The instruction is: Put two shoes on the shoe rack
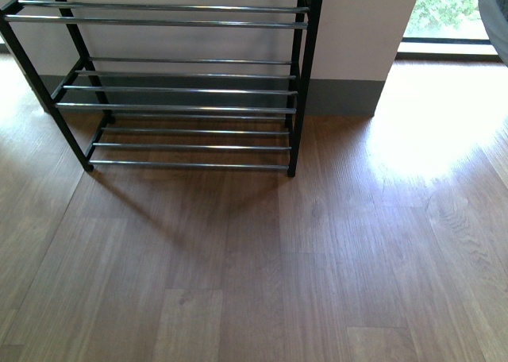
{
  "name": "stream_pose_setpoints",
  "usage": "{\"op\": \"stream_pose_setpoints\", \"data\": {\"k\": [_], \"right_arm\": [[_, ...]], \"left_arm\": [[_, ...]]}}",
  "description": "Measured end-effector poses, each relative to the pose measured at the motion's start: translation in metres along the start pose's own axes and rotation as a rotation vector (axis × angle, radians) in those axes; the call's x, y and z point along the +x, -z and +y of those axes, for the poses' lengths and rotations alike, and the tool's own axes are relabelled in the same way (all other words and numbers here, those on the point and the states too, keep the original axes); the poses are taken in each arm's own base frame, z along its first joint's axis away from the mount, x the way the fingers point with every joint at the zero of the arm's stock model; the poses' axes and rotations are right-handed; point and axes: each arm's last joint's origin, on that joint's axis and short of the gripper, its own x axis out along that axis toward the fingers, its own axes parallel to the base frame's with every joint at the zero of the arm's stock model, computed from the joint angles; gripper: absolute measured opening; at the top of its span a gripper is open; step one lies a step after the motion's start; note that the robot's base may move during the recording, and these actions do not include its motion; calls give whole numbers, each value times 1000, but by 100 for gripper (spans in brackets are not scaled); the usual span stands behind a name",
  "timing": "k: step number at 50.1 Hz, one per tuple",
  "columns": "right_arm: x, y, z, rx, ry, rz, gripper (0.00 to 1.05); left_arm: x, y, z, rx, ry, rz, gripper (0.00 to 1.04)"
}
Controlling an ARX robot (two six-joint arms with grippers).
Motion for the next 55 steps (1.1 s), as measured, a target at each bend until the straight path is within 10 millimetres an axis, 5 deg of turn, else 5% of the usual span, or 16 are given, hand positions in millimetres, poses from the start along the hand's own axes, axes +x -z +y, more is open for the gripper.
{"op": "stream_pose_setpoints", "data": {"k": [55], "right_arm": [[0,1,0,1,3,3,1]], "left_arm": [[0,1,0,3,4,0,2]]}}
